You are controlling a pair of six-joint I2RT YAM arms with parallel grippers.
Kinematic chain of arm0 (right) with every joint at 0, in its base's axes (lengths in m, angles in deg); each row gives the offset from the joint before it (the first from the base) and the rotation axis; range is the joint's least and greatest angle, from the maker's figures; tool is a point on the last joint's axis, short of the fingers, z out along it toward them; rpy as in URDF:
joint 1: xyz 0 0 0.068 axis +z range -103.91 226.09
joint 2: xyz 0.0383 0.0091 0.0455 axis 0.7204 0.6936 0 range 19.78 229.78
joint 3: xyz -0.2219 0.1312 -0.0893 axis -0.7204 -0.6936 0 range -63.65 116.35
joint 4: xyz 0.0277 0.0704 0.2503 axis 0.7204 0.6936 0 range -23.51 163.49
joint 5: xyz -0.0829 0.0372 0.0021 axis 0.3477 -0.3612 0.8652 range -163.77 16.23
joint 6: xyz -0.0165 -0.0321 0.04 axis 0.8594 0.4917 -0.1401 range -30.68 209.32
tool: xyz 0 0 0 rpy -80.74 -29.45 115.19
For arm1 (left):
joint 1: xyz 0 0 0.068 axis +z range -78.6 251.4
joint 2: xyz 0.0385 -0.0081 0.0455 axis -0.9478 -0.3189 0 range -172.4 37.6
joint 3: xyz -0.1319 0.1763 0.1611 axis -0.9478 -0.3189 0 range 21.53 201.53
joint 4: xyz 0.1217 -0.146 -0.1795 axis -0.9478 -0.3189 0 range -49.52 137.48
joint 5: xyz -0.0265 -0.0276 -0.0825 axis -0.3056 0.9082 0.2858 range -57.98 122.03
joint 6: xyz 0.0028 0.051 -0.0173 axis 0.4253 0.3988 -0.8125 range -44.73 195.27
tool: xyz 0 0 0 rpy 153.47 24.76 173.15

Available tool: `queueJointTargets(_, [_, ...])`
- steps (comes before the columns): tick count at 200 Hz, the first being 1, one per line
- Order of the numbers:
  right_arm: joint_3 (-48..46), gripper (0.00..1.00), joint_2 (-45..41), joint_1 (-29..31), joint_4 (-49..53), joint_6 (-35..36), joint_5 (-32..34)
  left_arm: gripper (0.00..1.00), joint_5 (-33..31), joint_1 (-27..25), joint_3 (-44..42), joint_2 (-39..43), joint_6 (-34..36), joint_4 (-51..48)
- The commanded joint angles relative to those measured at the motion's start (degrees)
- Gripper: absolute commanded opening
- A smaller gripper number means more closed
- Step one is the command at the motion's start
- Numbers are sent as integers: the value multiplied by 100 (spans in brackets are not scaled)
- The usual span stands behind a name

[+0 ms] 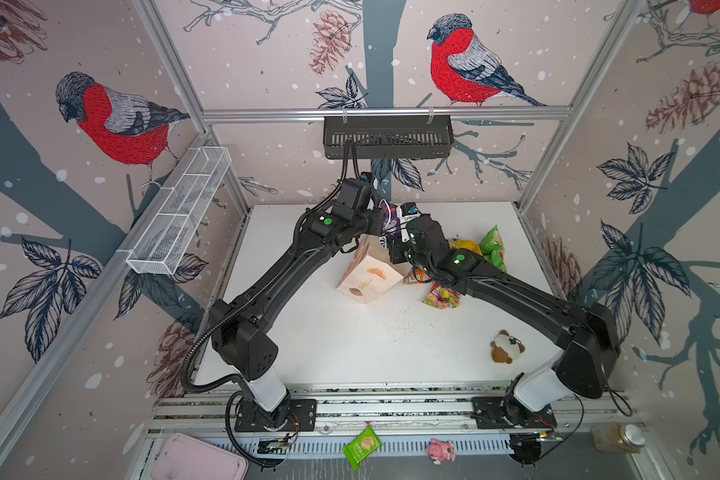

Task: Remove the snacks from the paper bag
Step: 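Lift the purple packet clear with the right gripper while the left raises the bag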

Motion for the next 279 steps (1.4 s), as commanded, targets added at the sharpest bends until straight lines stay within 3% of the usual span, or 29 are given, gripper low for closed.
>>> queueJointTargets(1, [138,0,-46,25,-938,-51,96,50,-393,64,4,-72,214,-618])
queueJointTargets(46, [163,0,76,91,-884,-42,152,58,-221,109,472,-325,82,-811])
queueJointTargets(124, [189,0,182,192,-804,33,310,97,107,136,1022,-535,60,-1003])
queueJointTargets(179, [176,0,175,341,-701,181,672,98,358,240,1831,-941,-78,-1429])
queueJointTargets(212, [185,0,248,435,-678,229,752,98,925,382,2040,-1001,-366,-1423])
queueJointTargets(247, [176,0,307,517,-671,282,898,98,595,464,2371,-1097,-542,-1561])
queueJointTargets(279, [159,0,296,587,-635,303,1009,98,686,696,2535,-1180,-930,-1568])
